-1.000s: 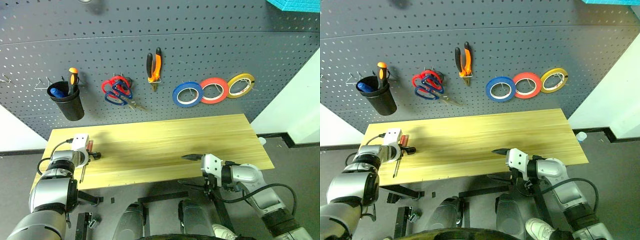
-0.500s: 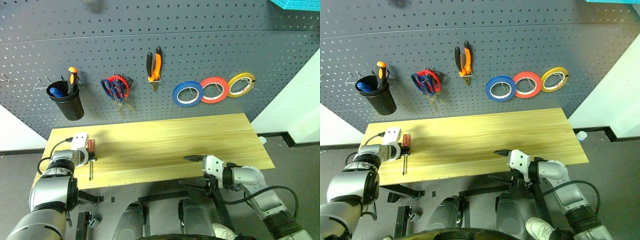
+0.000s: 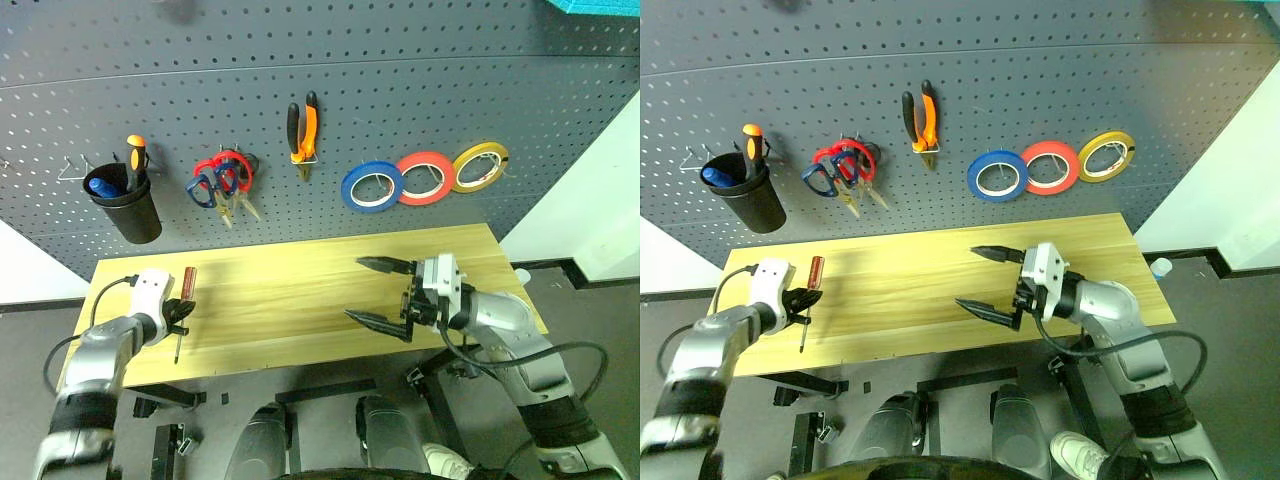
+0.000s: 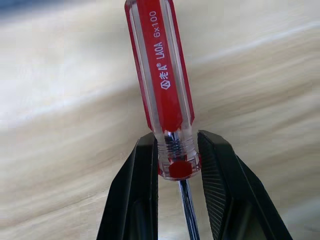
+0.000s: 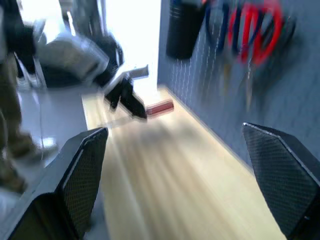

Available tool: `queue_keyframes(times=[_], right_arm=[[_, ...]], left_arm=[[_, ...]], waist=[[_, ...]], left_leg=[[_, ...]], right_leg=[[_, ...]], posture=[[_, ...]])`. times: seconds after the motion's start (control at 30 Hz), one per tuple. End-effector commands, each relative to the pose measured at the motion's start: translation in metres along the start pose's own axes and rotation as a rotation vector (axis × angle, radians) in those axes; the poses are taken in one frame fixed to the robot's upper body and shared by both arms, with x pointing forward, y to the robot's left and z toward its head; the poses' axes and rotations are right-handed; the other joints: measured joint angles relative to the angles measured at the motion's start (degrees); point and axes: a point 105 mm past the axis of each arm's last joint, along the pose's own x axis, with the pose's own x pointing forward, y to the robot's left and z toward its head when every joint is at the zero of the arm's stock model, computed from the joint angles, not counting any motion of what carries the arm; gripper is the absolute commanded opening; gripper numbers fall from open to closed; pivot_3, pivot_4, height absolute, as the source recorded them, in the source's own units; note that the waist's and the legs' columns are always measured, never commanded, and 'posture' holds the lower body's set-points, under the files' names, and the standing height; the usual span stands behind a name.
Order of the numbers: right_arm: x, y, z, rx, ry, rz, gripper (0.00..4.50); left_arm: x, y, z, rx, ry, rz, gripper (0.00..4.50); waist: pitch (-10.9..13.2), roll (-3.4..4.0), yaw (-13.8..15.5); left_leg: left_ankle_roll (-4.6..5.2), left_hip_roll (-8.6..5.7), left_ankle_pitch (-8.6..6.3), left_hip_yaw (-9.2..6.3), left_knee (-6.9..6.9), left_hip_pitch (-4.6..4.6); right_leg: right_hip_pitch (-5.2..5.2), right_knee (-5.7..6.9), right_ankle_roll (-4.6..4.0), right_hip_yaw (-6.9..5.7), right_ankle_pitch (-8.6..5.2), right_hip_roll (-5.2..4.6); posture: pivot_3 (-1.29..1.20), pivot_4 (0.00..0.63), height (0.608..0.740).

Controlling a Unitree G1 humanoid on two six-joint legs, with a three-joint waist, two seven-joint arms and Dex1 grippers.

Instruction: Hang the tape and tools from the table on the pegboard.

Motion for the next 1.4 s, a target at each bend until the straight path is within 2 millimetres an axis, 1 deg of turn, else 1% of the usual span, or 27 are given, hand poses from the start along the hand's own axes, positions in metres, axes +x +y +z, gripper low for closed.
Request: queue_keyframes(times=[0.03,0.1,0.17,0.23,0.3,0.33,0.47,0.53,0.6,0.67,0.77,0.87,0.97,1.1,1.23,1.4], right_arm=[[0.008,-0.001,0.029,0.005,-0.096,0.038,4.5],[0.013,-0.003,0.044,0.004,-0.148,0.06,4.5],[0.015,-0.006,0.05,0.006,-0.166,0.067,4.5],[0.017,-0.007,0.051,0.002,-0.162,0.075,4.5],[0.018,-0.008,0.049,0.001,-0.158,0.081,4.5],[0.019,-0.009,0.049,0.001,-0.156,0.083,4.5],[0.02,-0.01,0.047,0.002,-0.153,0.084,4.5],[0.021,-0.011,0.045,0.002,-0.149,0.087,4.5],[0.022,-0.011,0.044,0.001,-0.147,0.089,4.5],[0.022,-0.012,0.043,0.0,-0.147,0.091,4.5],[0.024,-0.013,0.042,-0.002,-0.149,0.094,4.5],[0.024,-0.013,0.042,-0.003,-0.149,0.094,4.5],[0.023,-0.013,0.041,-0.007,-0.147,0.081,4.5],[0.02,-0.013,0.039,-0.003,-0.139,0.071,4.5],[0.018,-0.012,0.036,0.0,-0.128,0.063,4.5],[0.017,-0.012,0.034,0.0,-0.12,0.059,4.5]], left_arm=[[-0.025,-0.006,0.042,0.063,-0.206,-0.028,0.81],[-0.042,-0.011,0.064,0.054,-0.342,-0.058,0.81],[-0.052,-0.014,0.078,0.041,-0.418,-0.081,0.81],[-0.062,-0.016,0.095,0.052,-0.499,-0.092,0.81],[-0.075,-0.02,0.119,0.063,-0.603,-0.119,0.81],[-0.08,-0.021,0.128,0.071,-0.64,-0.123,0.81],[-0.093,-0.025,0.156,0.078,-0.744,-0.15,0.81],[-0.11,-0.019,0.19,0.08,-0.879,-0.127,0.81],[-0.124,-0.01,0.218,0.093,-0.996,-0.075,0.81],[-0.127,-0.002,0.231,0.088,-1.04,-0.028,0.81],[-0.125,0.015,0.249,0.1,-1.076,0.055,0.81],[-0.117,0.024,0.255,0.127,-1.069,0.1,0.81],[-0.107,0.034,0.254,0.17,-1.032,0.148,0.81],[-0.1,0.041,0.253,0.176,-1.039,0.162,0.81],[-0.093,0.046,0.254,0.184,-1.054,0.171,0.81],[-0.091,0.046,0.259,0.212,-1.065,0.167,0.81]], waist=[[0.0,0.0,0.6],[0.0,0.03,0.9],[0.0,0.02,1.4],[0.0,0.04,1.8],[-0.1,0.03,2.1],[-0.1,0.03,2.1],[-0.1,0.0,2.0],[-0.1,-0.02,2.0],[-0.2,-0.07,2.0],[-0.2,-0.04,2.0],[-0.4,0.02,1.8],[-0.4,0.0,1.8],[-0.5,-0.06,1.8],[-0.5,-0.12,1.7],[-0.7,-0.21,1.7],[-1.0,-0.37,1.6]], left_leg=[[0.0,0.0,0.0,0.0,-0.02,-0.01],[0.0,-0.01,0.0,0.0,-0.03,-0.02],[0.0,-0.01,0.0,0.02,-0.03,-0.06],[0.0,-0.02,0.0,0.04,-0.02,-0.06],[0.0,-0.03,0.0,0.05,-0.04,-0.05],[0.0,-0.03,0.0,0.05,-0.04,-0.06],[0.01,-0.05,0.01,0.09,-0.02,-0.05],[0.01,-0.05,0.02,0.1,-0.02,-0.01],[0.0,-0.01,0.03,0.06,0.02,0.0],[-0.02,-0.01,0.05,0.07,0.04,0.03],[-0.02,-0.02,0.05,0.15,0.02,0.1],[-0.02,0.0,0.05,0.15,0.01,0.11],[-0.03,0.0,0.06,0.15,0.02,0.1],[-0.03,0.0,0.06,0.16,0.02,0.1],[-0.04,0.0,0.07,0.16,0.02,0.1],[-0.06,0.0,0.08,0.16,0.05,0.1]], right_leg=[[-0.02,0.0,-0.06,-0.02,-0.04,0.02],[-0.01,-0.02,-0.07,-0.06,-0.08,0.0],[-0.01,-0.06,-0.07,-0.06,-0.07,0.0],[-0.01,-0.07,-0.07,-0.07,-0.07,0.01],[-0.01,-0.07,-0.06,-0.07,-0.08,0.03],[-0.01,-0.08,-0.05,-0.08,-0.08,0.03],[0.02,-0.07,-0.03,-0.07,-0.07,0.05],[0.05,-0.04,-0.02,-0.07,-0.06,0.06],[0.06,0.0,-0.01,-0.08,-0.05,0.16],[0.09,0.02,0.12,-0.07,0.03,0.17],[0.14,0.0,0.21,-0.03,0.08,0.17],[0.13,0.04,0.23,-0.02,0.09,0.22],[0.13,0.02,0.31,-0.02,0.14,0.22],[0.13,0.02,0.32,-0.02,0.15,0.22],[0.13,0.03,0.32,-0.02,0.16,0.22],[0.14,0.04,0.34,-0.01,0.19,0.22]], posture=[[-0.06,0.127,0.74],[-0.05,0.114,0.74],[-0.04,0.107,0.74],[-0.04,0.099,0.74],[-0.03,0.092,0.74],[-0.03,0.09,0.74],[-0.02,0.079,0.74],[-0.02,0.071,0.74],[-0.01,0.065,0.74],[-0.01,0.059,0.74],[-0.01,0.053,0.74],[-0.02,0.047,0.74],[-0.03,0.044,0.74],[-0.04,0.042,0.74],[-0.04,0.039,0.74],[-0.05,0.037,0.74]])
